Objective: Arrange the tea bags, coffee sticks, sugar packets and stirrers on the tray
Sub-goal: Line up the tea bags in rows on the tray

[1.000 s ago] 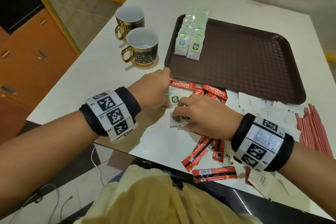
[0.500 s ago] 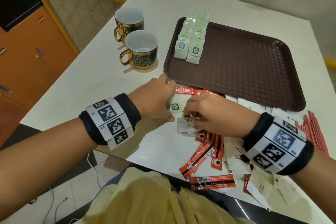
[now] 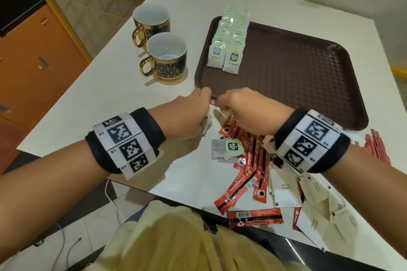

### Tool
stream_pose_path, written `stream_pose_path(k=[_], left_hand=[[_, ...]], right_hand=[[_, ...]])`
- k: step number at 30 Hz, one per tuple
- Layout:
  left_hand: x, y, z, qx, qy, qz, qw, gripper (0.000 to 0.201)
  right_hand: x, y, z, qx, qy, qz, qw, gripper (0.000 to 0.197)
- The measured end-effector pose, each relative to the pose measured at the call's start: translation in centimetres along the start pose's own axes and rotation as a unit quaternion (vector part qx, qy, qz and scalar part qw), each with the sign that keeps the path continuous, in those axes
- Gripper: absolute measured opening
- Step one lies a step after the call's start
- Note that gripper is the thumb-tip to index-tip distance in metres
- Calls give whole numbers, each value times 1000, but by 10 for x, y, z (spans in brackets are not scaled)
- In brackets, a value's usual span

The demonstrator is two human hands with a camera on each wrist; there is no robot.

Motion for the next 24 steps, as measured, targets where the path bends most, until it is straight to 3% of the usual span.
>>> stream_pose_path(k=[6, 9, 13, 17, 21, 22, 24], left_hand=[[15, -24, -19, 45, -27, -124, 991, 32], [25, -42, -34, 71, 2, -146, 987, 32], [34, -46, -44, 67, 42, -193, 978, 24], [34, -40, -45, 48, 40, -221, 973, 34], [39, -37, -45, 62, 1, -359, 931, 35], [41, -37, -45, 74, -3, -403, 912, 32], [46, -40, -46, 100, -9, -520, 848, 33]], right_hand=[[-4, -18, 24, 30, -35, -36, 998, 32], [-3, -23, 33, 31, -41, -100, 994, 31], [-3, -30, 43, 60, -12, -179, 982, 27], [-5, -32, 49, 76, 31, -208, 975, 20], [0, -29, 52, 24, 50, -196, 979, 11], [3, -26, 52, 4, 48, -167, 985, 8], [12, -18, 48, -21, 49, -66, 996, 21]])
Point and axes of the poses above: each hand's wrist, its own z-axis towards the middle knuckle, its own x-axis out of the back of the hand, y = z × x, the point moved 7 cm from there along z, towards the middle knuckle, and after that the axes turned 8 degrees about x, right-handed, at the moved point
